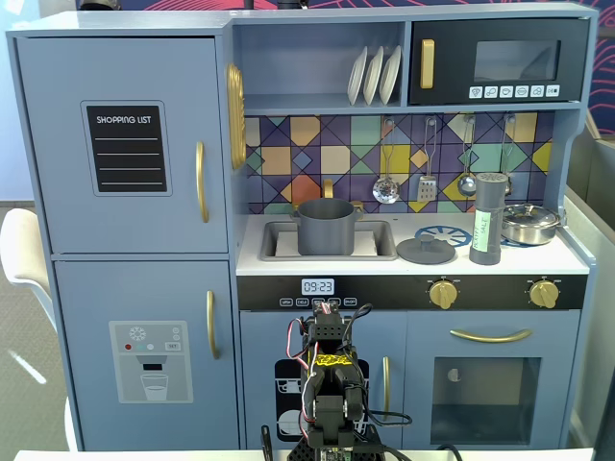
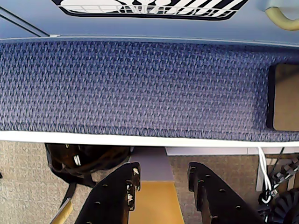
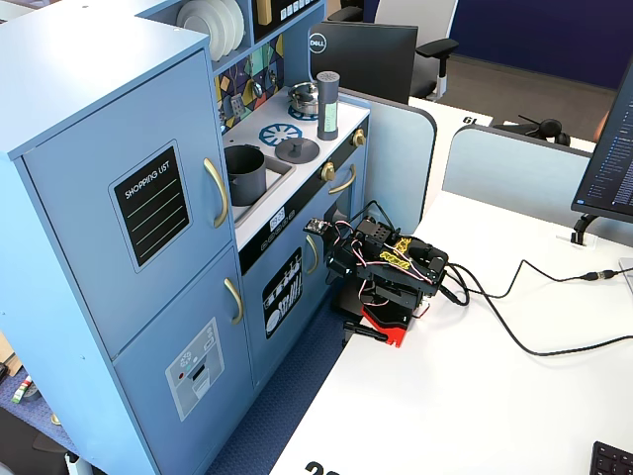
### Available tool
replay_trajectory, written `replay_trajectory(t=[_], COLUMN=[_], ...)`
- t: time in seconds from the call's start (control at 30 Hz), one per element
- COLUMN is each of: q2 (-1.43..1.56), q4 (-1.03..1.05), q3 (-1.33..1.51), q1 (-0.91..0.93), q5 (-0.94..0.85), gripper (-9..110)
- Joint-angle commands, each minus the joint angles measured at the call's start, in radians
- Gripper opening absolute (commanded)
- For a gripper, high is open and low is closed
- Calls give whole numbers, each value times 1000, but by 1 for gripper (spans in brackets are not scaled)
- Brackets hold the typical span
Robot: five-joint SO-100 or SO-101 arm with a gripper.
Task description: Put salt in the gray recipient
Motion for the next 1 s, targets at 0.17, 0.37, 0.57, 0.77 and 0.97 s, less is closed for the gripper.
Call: replay_trajectory(t=[0.17, 0.37, 0.57, 0.77, 0.97], q2=[-8, 5, -173, -351, -434], q4=[-8, -23, -92, -72, -215], q3=[-5, -9, -290, -670, -943], q1=[-48, -40, -25, 204, 607], q5=[9, 15, 32, -34, -29], gripper=[0, 0, 0, 0, 0])
